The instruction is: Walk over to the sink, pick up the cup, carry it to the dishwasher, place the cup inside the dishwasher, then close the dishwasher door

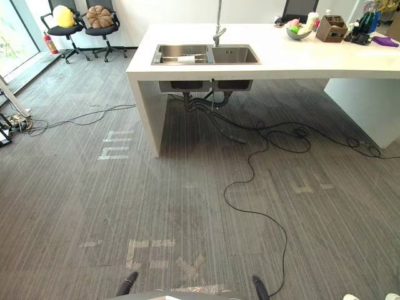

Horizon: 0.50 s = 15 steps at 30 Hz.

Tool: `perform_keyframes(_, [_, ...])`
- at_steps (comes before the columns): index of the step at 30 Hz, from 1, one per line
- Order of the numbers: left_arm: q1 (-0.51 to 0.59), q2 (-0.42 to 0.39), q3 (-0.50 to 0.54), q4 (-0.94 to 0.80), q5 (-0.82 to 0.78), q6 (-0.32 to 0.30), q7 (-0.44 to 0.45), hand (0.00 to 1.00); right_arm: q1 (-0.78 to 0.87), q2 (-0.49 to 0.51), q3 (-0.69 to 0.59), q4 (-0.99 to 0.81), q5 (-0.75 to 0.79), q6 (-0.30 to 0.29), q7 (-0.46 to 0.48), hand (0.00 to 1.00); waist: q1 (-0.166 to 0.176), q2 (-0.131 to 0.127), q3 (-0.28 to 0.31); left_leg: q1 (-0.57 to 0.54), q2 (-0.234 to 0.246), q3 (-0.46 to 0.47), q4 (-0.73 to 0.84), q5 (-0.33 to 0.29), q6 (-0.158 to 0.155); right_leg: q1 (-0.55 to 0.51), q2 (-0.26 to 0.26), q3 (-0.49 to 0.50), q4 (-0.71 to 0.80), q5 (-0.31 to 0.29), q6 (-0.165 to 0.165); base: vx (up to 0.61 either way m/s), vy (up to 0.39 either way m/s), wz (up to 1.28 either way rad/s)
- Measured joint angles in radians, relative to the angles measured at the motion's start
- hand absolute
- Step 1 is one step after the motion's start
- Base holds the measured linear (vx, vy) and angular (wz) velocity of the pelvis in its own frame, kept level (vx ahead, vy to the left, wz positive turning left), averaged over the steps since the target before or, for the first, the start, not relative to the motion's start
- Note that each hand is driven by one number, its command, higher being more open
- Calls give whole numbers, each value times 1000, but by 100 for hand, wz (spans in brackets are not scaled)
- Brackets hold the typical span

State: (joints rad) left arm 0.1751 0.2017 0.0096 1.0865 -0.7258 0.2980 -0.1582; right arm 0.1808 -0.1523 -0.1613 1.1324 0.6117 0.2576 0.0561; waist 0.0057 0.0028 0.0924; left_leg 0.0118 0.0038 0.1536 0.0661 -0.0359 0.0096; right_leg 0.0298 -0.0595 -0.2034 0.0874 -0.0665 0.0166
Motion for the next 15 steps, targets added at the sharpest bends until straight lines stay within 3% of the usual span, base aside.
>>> perform_keyframes(2, [-11,-1,3,-15,12,3,-49,100,-21,7,-31,7,38,-4,7,100,0,1,26,37,-5,-1,-53,29,-3,38,1,-21,-44,20,8,44,-5,7])
perform_keyframes(7, [-32,16,-5,-55,20,15,-51,100,-95,10,-26,-17,35,-38,24,100,-8,6,34,72,-8,-3,-107,49,-29,62,0,-62,-72,28,19,23,-11,4])
perform_keyframes(10, [-33,18,-19,-97,27,-14,-48,100,-135,7,-7,-46,33,-53,5,100,-1,7,40,86,-9,-6,-134,62,-48,68,-1,-76,-77,31,24,0,-10,7])
perform_keyframes(15, [-42,-7,-20,-157,59,-76,-7,100,-191,36,14,-103,33,-81,10,100,4,8,57,105,-9,-7,-139,66,-45,89,-1,-89,-84,34,28,-38,-10,2])
